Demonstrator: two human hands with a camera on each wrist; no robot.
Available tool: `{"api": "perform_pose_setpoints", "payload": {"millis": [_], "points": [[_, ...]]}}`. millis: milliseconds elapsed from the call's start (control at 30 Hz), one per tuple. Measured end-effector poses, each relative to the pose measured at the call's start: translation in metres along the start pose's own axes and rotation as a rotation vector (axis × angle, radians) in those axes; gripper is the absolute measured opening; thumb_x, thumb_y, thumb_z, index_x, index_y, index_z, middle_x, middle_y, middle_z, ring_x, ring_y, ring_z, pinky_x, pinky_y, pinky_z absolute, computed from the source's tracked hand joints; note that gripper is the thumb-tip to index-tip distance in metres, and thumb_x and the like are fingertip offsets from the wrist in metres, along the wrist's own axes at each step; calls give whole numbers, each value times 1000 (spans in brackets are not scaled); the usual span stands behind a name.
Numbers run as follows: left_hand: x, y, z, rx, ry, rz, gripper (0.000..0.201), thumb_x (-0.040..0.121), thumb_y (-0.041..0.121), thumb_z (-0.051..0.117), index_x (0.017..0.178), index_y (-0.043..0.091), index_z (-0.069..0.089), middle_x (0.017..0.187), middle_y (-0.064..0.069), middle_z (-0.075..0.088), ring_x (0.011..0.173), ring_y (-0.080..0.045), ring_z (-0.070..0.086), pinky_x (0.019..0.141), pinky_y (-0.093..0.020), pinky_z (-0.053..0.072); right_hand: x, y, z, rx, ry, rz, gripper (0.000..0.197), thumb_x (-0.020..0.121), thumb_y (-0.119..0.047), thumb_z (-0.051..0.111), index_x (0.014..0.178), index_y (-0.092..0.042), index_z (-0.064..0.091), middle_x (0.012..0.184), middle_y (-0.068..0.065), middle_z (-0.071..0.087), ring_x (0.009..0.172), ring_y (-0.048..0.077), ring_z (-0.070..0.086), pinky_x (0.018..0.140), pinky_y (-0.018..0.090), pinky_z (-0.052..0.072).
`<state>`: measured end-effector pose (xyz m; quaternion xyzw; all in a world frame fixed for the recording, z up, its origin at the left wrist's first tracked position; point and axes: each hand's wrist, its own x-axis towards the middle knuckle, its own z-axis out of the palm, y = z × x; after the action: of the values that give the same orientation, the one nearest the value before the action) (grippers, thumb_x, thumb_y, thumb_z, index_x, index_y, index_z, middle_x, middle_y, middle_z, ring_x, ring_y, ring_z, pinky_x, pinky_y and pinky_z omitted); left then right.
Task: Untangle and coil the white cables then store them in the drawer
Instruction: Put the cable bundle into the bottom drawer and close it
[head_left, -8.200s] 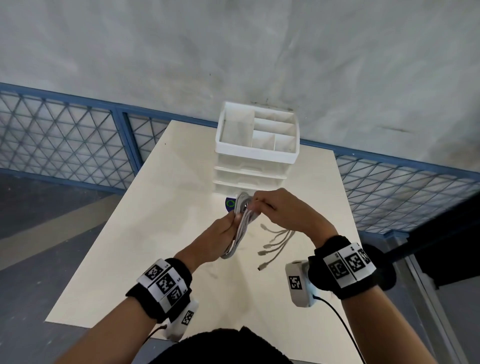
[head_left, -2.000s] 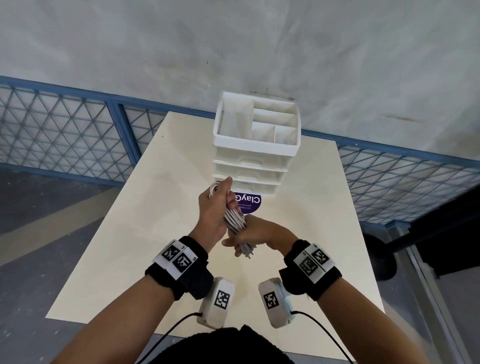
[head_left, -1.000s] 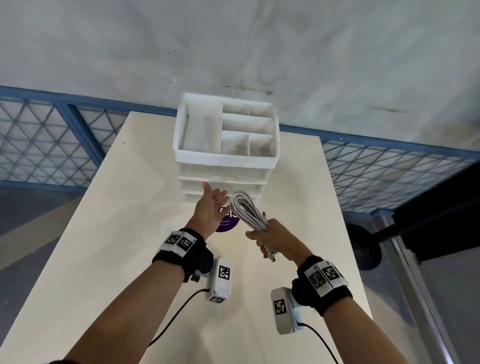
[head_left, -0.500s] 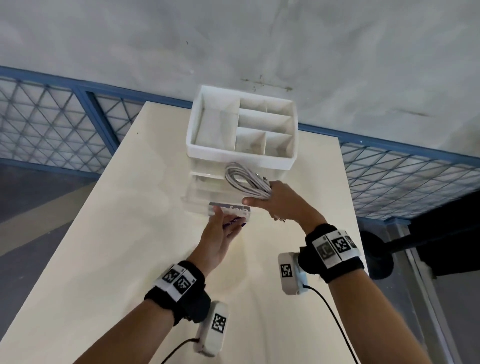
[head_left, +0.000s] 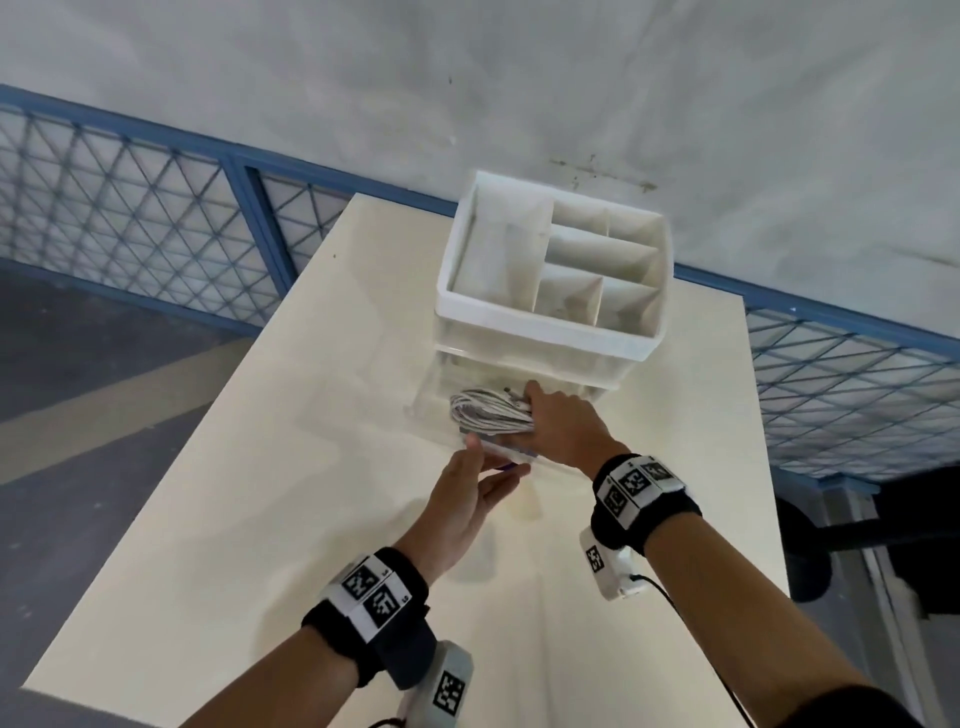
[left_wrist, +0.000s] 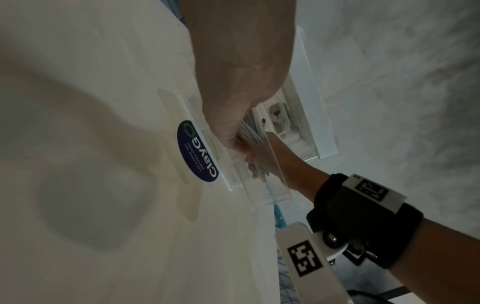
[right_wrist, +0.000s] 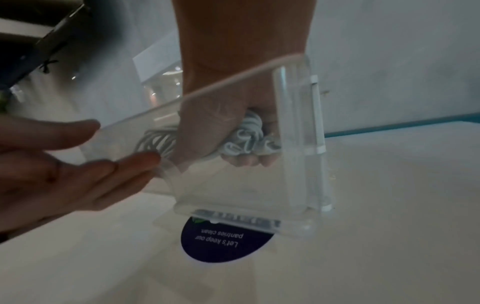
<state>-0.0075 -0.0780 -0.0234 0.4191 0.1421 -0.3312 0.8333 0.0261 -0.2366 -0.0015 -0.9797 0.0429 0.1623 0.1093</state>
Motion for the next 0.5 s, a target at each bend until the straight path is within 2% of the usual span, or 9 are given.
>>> {"api": "perform_pose_setpoints", "payload": {"millis": [167,233,300,333,400,433,500], "points": [[0,1,0,-19,24,2,44,97,37,36,89,-2,54,88,-20,62,82,-27,72,79,-26,59,-5,-6,-2,59,36,35,89,60,-88,46,107,-13,37,94,6,68,83,29,65,71,35,46],[0,0,1,-25,31,3,43,97,36,36,92,-3,54,90,-21,62,82,-28,71,78,-26,59,-6,-7,-1,62,34,43,88,61,-89,42,105,-13,36,90,6,67,80,29,64,69,35,44],[-1,1,1,-57,34,-4,43,97,34,37,95,-4,56,88,-19,64,82,-30,71,77,-26,60,-7,-6,-1,62,42,43,78,74,-81,35,106,-10,36,84,8,67,75,30,65,67,36,46],[0,0,1,-68,32,-5,44,97,33,37,99,-6,57,89,-19,64,83,-31,71,78,-27,59,-8,-6,-1,33,32,29,71,82,-74,30,110,-9,36,87,10,65,75,32,65,68,37,47],[0,1,1,-77,22,0,47,98,32,37,109,-9,56,91,-20,64,86,-34,70,82,-30,59,-14,-10,-3,-18,-27,2,50,96,-53,22,127,-15,34,108,14,53,81,35,64,70,40,47],[1,1,2,-80,17,1,48,98,32,37,111,-10,55,92,-21,64,86,-35,70,82,-31,59,-17,-12,-4,-7,-51,6,44,99,-46,20,131,-20,34,115,15,47,85,36,63,70,40,46],[2,0,2,-74,18,11,49,98,31,37,111,-12,54,94,-24,63,83,-35,71,80,-31,59,-23,-16,-7,100,-63,51,43,100,-44,21,126,-13,36,115,17,50,93,37,62,76,42,47]]}}
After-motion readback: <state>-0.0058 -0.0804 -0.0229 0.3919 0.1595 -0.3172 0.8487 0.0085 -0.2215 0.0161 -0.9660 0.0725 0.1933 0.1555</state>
